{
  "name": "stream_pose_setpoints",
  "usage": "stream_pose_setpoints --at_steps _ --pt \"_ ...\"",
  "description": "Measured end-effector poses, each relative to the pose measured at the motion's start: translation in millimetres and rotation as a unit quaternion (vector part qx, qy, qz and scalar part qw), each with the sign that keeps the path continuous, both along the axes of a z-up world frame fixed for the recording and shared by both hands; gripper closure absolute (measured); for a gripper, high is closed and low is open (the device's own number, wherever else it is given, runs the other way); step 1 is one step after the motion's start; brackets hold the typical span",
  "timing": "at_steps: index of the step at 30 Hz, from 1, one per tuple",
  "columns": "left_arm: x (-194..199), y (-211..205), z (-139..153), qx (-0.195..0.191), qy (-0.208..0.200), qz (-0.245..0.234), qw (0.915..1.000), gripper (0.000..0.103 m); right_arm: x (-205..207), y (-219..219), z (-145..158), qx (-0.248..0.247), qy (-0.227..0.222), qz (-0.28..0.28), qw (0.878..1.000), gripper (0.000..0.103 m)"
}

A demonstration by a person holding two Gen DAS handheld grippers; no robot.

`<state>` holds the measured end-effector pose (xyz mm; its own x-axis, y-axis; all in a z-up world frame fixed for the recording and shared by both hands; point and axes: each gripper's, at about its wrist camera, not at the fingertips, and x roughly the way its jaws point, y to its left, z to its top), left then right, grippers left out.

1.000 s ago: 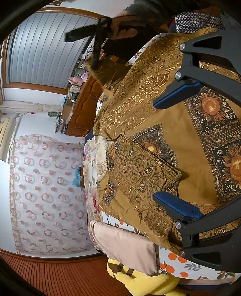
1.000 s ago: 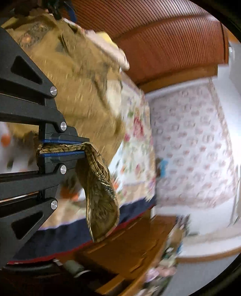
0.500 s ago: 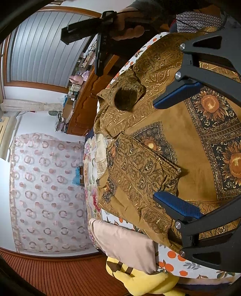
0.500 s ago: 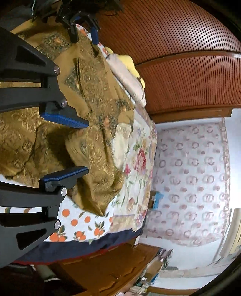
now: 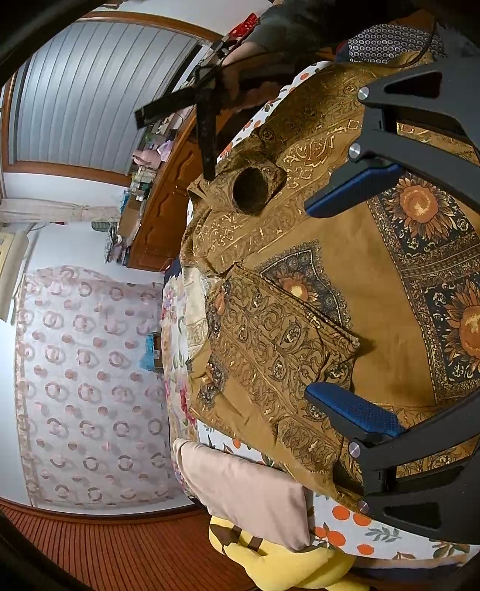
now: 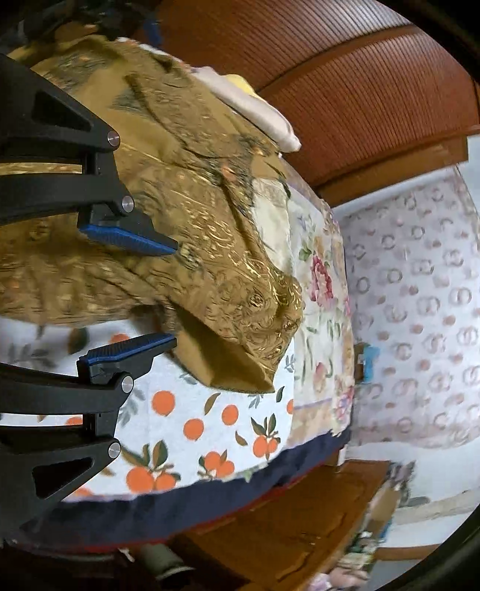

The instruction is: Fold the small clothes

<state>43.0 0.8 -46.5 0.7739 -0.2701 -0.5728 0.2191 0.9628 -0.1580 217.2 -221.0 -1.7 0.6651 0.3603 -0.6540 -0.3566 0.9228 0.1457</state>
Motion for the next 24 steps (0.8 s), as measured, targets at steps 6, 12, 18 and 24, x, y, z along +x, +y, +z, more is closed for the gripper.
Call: stream_pose_setpoints --at_steps 6,12,18,24 --pt "-1.0 2.9 -1.9 -0.003 0.002 0.005 1.0 0.012 23.1 28.6 2.4 -0.01 -0.004 0.012 1.0 0.097" --pt "-3.0 6.2 -4.4 -0.007 0.006 0.009 0.9999 0.012 28.3 78.1 30.7 -0.035 -0.048 0.063 0.996 0.101" --pt "-2.4 9.7 -3.0 -0.009 0.005 0.012 0.9999 0.012 33.8 133.6 41.0 -0.065 -0.05 0.12 0.989 0.077" --pt "-2.3 14.4 -3.7 -0.014 0.005 0.016 0.9998 0.012 24.0 126.4 33.3 -0.094 -0.07 0.108 0.987 0.046"
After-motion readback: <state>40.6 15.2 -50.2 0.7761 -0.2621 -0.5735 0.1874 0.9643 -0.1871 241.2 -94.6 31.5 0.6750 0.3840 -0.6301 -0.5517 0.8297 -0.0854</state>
